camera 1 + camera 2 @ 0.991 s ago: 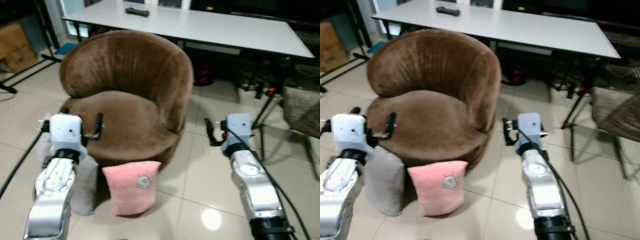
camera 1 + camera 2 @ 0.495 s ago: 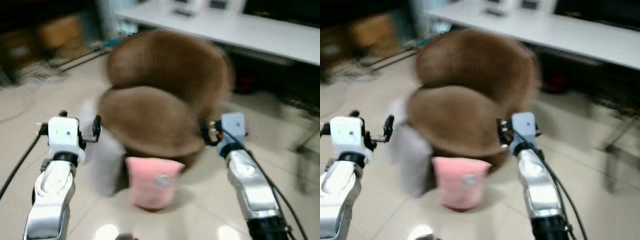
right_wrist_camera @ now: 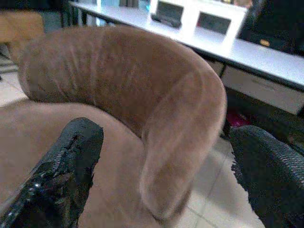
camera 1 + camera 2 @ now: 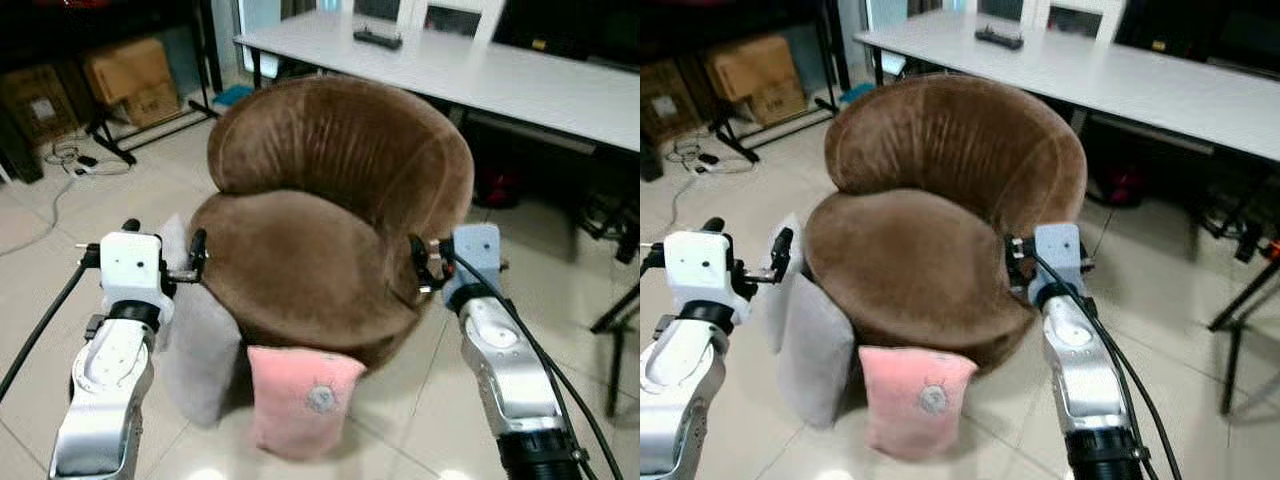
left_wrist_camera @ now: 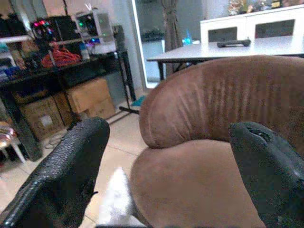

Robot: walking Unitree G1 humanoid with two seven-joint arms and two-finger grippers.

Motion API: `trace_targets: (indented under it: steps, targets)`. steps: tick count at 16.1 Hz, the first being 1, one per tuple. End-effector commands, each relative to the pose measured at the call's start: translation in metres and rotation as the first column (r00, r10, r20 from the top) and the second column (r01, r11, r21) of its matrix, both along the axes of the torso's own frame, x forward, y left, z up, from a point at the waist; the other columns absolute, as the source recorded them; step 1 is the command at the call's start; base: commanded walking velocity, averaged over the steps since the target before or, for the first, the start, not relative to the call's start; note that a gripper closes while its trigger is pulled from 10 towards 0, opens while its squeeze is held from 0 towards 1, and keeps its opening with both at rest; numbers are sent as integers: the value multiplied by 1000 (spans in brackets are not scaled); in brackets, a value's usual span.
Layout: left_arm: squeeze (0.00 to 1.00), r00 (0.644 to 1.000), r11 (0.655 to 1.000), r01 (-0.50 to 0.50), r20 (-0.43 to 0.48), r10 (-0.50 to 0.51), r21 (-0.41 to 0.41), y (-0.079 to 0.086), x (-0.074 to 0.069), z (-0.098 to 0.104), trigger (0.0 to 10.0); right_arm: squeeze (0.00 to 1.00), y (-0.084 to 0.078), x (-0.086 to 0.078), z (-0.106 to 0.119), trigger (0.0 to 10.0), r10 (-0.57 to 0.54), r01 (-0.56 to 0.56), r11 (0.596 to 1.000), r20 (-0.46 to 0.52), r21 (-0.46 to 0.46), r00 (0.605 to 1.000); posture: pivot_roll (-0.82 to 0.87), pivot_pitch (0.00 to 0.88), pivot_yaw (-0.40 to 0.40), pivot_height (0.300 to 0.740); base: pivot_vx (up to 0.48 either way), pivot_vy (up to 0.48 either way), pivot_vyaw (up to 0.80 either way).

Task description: Move the pillow to the sofa from floor

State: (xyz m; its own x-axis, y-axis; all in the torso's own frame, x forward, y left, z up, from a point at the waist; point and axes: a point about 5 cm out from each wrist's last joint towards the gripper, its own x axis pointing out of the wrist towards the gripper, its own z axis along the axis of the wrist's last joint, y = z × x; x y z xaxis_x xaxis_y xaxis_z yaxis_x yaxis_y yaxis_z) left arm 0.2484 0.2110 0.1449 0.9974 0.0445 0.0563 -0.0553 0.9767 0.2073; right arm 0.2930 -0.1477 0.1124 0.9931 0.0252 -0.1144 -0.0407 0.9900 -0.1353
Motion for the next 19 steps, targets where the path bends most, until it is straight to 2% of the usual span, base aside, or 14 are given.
trace_targets:
  steps: [1,8,13,16,19]
  targets:
    - [0,1000,1000,-15,5,15,15,5,-1,2,10000,1000,9,-1,-1,10000,41,-41,999,-5,1,999,16,0,-14,740,315,0,800]
    - [0,1000,1000,-9,5,8,19,3,-2,2,10000,1000,11,-2,-1,10000,64,-64,998,3,14,998,18,0,-18,740,307,0,768]
    - [0,1000,999,3,9,-4,44,1,-2,1,10000,1000,9,-4,-4,10000,47,-46,995,-12,91,999,18,0,-18,740,56,0,0]
    - [0,1000,997,17,-16,-16,72,0,-4,-3,10000,1000,5,-7,-9,10000,22,-19,995,-29,102,999,18,0,-18,705,0,0,0]
    - [0,999,998,31,-33,-30,48,0,-6,-8,10000,1000,3,-9,-11,10000,8,-4,993,-33,120,999,14,0,-19,681,0,0,0]
